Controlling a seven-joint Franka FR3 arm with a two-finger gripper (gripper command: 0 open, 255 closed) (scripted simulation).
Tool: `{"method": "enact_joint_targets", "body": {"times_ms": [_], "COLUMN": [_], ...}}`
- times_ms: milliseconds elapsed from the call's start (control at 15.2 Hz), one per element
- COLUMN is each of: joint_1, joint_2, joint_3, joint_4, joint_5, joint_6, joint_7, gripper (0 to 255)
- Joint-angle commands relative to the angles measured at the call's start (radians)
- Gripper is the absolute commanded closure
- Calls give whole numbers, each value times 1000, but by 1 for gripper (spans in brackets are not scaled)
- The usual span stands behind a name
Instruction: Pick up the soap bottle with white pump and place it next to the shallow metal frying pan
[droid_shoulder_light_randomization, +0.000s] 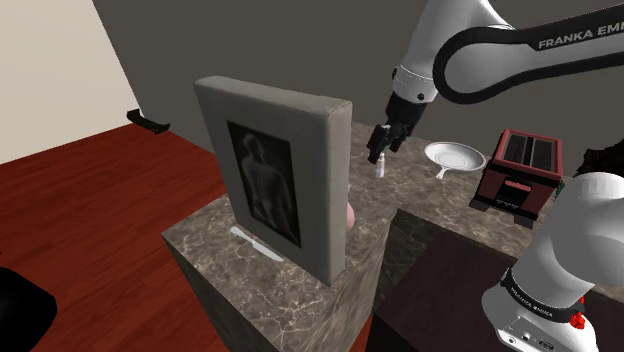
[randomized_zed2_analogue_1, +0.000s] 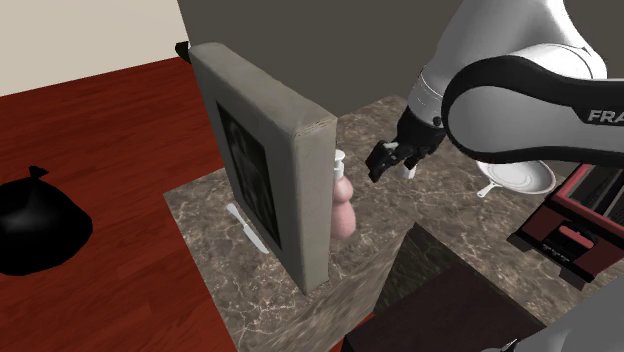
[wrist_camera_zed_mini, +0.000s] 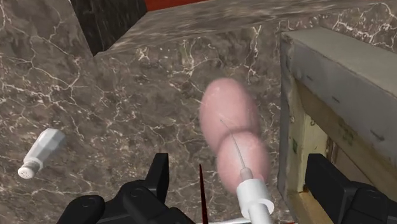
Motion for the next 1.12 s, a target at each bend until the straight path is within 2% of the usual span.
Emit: {"method": "enact_joint_targets", "body": {"times_ms": [0, 330, 594, 1056], "joint_1": [8, 24, 16, -16], "joint_2": [18, 163, 324, 459], "joint_3": [11, 51, 91, 117], "joint_4": [-63, -146, -167, -150], "joint_5": [4, 8, -12, -44], "joint_6": [121, 433, 677, 795], "joint_7": [-12, -25, -21, 1], "gripper": [0, 0, 0, 0]}}
